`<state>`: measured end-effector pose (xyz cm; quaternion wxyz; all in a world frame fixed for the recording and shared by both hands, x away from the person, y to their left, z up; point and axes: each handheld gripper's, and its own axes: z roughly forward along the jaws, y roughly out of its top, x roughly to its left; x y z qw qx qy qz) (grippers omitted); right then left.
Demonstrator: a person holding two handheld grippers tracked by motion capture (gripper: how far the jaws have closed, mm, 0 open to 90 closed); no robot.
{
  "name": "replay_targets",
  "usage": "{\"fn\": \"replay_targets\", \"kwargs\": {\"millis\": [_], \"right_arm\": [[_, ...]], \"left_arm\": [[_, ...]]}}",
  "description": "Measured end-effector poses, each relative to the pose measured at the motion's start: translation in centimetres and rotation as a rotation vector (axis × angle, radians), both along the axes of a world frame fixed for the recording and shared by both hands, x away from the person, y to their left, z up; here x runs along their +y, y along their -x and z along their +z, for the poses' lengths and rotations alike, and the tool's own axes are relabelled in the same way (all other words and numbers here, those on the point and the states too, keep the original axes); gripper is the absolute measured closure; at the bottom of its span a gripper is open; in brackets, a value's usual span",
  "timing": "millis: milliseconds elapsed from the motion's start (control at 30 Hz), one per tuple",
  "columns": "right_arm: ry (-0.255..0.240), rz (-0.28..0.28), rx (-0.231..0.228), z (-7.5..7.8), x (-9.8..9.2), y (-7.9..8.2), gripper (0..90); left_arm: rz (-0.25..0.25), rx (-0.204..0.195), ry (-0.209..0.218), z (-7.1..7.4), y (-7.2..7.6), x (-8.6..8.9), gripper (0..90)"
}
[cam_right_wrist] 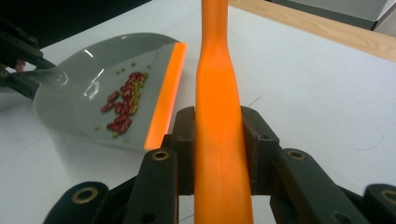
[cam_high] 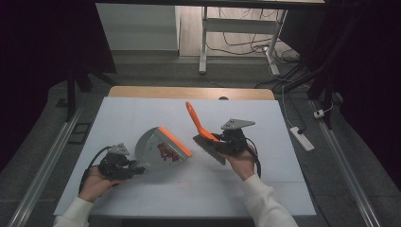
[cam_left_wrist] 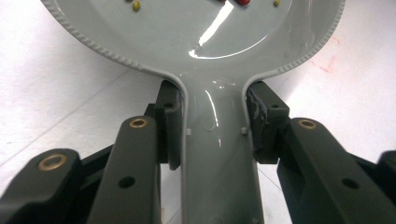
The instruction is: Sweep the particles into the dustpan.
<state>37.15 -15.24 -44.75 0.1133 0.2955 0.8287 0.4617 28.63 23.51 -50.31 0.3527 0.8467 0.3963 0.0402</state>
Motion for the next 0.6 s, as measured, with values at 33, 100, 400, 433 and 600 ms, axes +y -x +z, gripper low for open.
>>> {"fn": "replay_targets", "kwargs": {"millis": [33,100,400,433,600], "right_arm": [[0.0,-0.003,-0.003,0.0,-0.1,0.0,69.8],[0.004,-0.008,-0.008,0.1,-0.4,0.1,69.8],[0.016,-0.014,-0.012,0.3,-1.5,0.6,69.8],[0.017,-0.014,-0.013,0.3,-1.7,0.6,69.8],[0.02,-0.001,-0.017,0.4,-2.7,0.9,69.8]], "left_arm": [[0.005,0.0,0.001,0.1,0.0,0.1,61.7],[0.023,-0.003,0.007,0.1,0.0,0.3,61.7],[0.083,-0.011,0.031,0.4,0.2,0.7,61.6],[0.087,-0.012,0.031,0.4,0.2,0.7,61.7],[0.128,-0.016,0.038,0.4,0.7,0.7,61.7]]}}
